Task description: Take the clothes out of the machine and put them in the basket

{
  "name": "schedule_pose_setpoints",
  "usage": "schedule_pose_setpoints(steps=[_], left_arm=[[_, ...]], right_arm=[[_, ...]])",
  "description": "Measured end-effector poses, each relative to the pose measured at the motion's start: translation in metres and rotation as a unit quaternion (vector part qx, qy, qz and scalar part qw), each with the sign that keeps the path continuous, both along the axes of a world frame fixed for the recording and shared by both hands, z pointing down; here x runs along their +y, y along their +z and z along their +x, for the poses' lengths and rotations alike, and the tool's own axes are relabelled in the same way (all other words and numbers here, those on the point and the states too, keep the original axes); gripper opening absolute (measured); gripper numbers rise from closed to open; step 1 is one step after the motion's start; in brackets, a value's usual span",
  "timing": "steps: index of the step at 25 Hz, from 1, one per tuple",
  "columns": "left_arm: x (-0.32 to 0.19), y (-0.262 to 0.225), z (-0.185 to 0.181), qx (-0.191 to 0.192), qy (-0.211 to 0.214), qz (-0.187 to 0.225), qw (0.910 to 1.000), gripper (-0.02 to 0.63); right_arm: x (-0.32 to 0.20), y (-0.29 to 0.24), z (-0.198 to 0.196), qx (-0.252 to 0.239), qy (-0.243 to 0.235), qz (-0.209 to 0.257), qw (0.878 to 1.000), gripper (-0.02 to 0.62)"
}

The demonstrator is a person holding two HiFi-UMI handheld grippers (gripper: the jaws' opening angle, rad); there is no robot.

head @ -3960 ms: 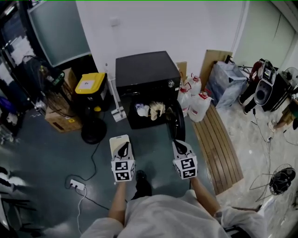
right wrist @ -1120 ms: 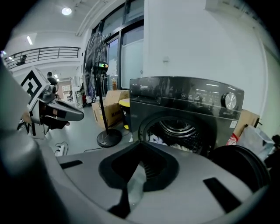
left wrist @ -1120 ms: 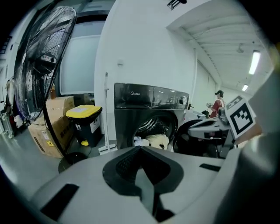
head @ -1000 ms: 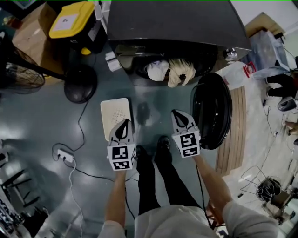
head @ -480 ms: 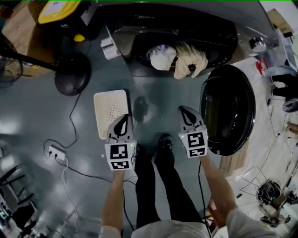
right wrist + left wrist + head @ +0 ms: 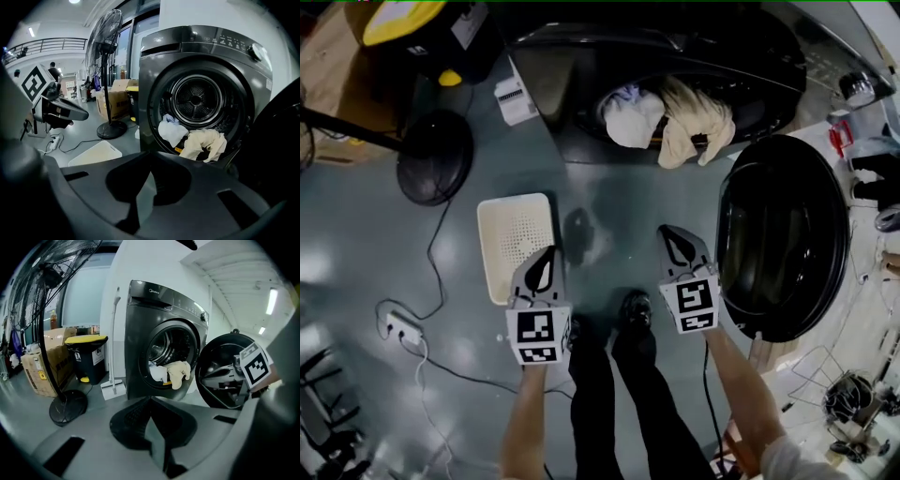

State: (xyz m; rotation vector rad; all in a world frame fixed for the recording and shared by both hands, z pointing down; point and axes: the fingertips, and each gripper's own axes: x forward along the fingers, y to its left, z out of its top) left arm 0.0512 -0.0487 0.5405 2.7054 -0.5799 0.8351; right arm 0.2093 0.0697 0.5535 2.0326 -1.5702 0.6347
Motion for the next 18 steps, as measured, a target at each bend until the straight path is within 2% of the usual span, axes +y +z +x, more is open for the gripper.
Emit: schedule_pose_setpoints(steps=[8,11,14,18], left_arm=[[-0.003,0.033,0.015,0.005,0.006,-0.002,1.0000,0.020],[-0.004,0.043,0.019,0.006,0.008,-0.004,0.9999,0.019],[-0.010,0.052,0.021,0.005,0.003,-0.006,1.0000,0.019],[-0.019,0.055,0.027,0.011,-0.004,-0.007,0.9999,0.018]], right_arm=[[-0.034,0.040,0.023,0.040,-0.027,-0.015,0.999,0.025],[-0.051,0.052,0.033,0.074,-0.049,-0.032,0.996,0.025],[-0.069,0.061,0.039,0.128,-0.091,-0.055,0.986,0.025],[-0.088,0.069,0.050,0.195,-0.138,-0.085,0.967,0.026]])
